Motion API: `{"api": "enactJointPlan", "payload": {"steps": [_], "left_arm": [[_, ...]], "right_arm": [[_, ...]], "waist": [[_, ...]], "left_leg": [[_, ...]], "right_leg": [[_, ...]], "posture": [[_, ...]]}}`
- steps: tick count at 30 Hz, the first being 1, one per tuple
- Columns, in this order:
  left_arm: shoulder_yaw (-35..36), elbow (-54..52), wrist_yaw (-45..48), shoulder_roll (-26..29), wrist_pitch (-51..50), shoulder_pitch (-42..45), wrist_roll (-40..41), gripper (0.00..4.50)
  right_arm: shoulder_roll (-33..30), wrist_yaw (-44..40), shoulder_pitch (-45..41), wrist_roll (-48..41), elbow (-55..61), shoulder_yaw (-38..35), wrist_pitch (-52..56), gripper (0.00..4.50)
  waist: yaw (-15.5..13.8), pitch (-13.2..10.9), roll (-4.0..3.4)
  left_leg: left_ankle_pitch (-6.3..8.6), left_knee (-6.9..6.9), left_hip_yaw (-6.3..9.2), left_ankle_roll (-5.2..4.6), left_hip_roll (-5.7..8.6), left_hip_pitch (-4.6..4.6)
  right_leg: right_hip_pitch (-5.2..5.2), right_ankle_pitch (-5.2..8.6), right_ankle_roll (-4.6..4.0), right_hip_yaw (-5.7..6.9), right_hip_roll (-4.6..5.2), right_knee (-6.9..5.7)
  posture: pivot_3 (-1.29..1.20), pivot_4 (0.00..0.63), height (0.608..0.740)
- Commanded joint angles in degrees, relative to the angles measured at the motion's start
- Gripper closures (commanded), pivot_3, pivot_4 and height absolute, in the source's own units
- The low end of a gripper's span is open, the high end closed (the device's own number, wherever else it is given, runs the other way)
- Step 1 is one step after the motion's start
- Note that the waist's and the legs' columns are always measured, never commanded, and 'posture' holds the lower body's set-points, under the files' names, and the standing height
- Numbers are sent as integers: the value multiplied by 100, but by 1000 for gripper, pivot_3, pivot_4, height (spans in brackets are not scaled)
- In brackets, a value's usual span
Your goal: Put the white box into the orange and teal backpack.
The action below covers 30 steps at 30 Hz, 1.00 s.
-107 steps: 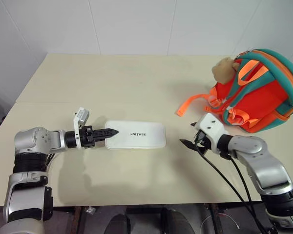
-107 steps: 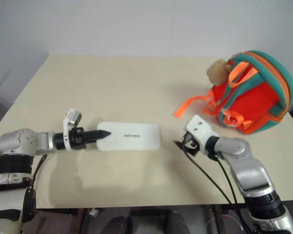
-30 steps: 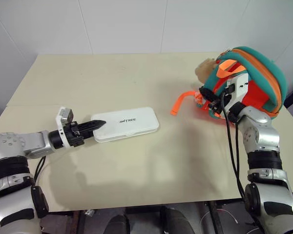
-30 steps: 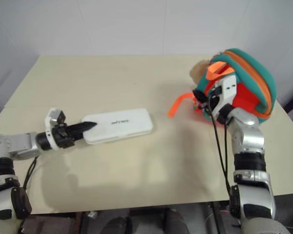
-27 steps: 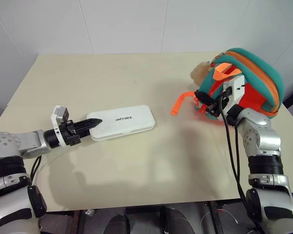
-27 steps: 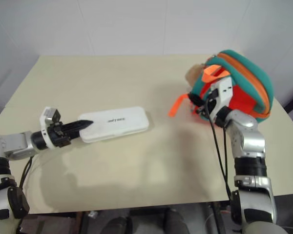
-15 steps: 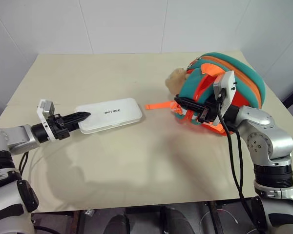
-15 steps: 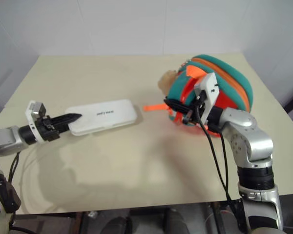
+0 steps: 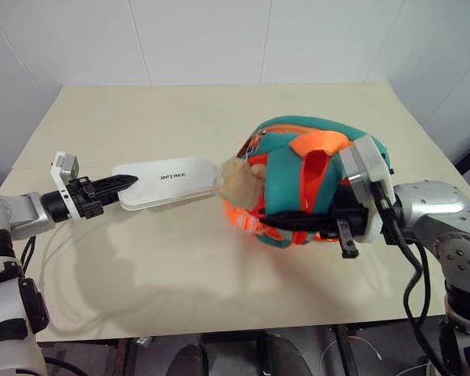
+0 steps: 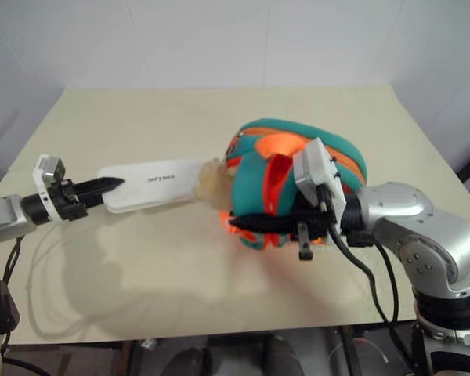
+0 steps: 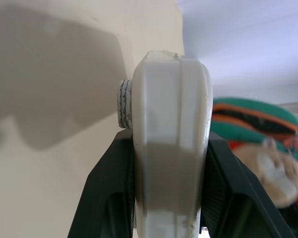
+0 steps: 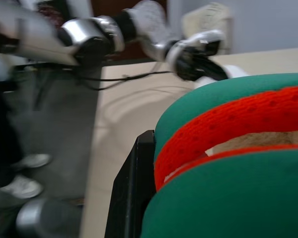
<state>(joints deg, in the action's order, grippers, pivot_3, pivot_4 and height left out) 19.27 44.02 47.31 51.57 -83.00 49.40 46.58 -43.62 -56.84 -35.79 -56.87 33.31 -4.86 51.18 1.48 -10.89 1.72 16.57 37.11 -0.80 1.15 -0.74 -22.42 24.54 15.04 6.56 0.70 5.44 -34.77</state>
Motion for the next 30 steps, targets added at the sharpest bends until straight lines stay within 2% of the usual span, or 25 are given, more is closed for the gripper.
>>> {"api": "enactJointPlan", "payload": {"steps": [1, 7, 12, 22, 30], "left_arm": [[-117, -49, 508, 329, 149, 223, -143, 3168], [-363, -88, 1002, 554, 353, 234, -371, 3168], [-347, -397, 1275, 632, 468, 282, -381, 3168], [349, -2440, 1703, 725, 962, -286, 139, 3168], [1125, -3784, 2419, 561, 2413, -1179, 431, 3168]], "right_arm": [[-420, -541, -41, -485, 223, -346, -62, 3979], [-930, -1171, 90, -757, 149, -500, -156, 3979], [-936, -1324, 138, -788, 54, -503, -274, 3979], [-847, -1285, 472, -295, -158, -287, -637, 3979], [-912, -1622, 815, -194, -392, -430, -844, 3979]], "waist": [[-7, 0, 1], [-11, -1, 1], [-18, -2, 3], [-9, -4, 10], [-11, -4, 10]], "left_leg": [[0, 1, 0, 0, 0, -1], [4, 1, -4, -8, -1, -1], [4, 9, -3, -8, -2, -2], [6, 9, 2, -10, -2, -1], [6, 11, 2, -10, -6, 4]], "right_leg": [[0, 0, 0, 0, 0, 0], [0, 1, 0, 0, 0, 4], [-1, 1, 0, 1, 0, -1], [1, 0, 0, -6, 8, 0], [-1, 1, -2, -11, 7, -3]], "posture": [[0, 150, 740], [0, 150, 740], [0, 150, 740], [0, 150, 740], [0, 150, 740]]}}
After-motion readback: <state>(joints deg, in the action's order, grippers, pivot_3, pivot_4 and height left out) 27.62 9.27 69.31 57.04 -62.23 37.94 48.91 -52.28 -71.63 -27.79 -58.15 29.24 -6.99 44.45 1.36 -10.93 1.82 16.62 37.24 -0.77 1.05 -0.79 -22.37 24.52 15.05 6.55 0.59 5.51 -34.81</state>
